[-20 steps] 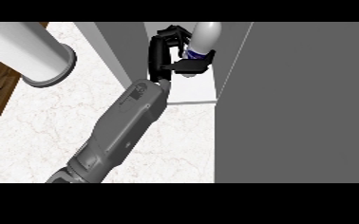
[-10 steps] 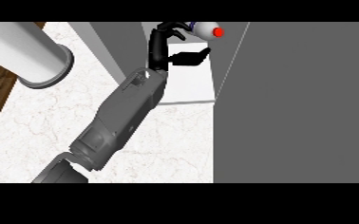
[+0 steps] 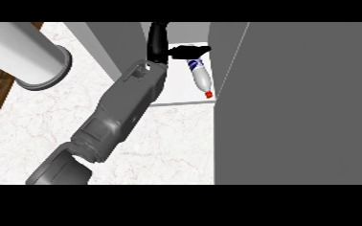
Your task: Pick up the bottled water, place it into the cabinet and close the cabinet
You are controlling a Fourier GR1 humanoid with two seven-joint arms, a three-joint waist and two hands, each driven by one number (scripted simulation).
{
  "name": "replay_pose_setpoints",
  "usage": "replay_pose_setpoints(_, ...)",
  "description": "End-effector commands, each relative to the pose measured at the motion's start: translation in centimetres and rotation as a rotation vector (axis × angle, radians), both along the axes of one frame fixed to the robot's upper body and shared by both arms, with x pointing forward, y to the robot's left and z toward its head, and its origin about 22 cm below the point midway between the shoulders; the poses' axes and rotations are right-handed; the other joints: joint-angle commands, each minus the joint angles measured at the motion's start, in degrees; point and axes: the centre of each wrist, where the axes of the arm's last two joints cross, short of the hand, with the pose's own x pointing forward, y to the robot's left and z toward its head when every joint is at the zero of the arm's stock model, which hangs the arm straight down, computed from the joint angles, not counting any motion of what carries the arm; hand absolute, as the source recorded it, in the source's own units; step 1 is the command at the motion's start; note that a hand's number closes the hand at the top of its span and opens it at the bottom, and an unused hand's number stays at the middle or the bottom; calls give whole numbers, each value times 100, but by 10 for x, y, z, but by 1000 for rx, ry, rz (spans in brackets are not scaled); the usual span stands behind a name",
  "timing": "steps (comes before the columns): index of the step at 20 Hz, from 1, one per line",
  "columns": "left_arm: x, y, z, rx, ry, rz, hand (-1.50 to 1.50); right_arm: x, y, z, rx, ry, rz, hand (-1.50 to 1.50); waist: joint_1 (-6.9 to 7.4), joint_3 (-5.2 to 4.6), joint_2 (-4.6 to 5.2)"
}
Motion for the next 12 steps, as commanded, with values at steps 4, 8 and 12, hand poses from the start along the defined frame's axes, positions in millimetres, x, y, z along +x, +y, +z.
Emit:
replay_pose_setpoints(4,7,-7,21,-80,-84,-61,-150,5,11,22,23,-57,28,-150,-11,-4,24)
replay_pose_setpoints(8,5,-9,28,-235,-73,-188,-150,-3,12,27,15,-48,7,-150,168,-6,-66)
replay_pose_setpoints(12,-4,-3,8,-248,-72,-251,-150,0,14,27,0,-43,19,-150,176,0,-91)
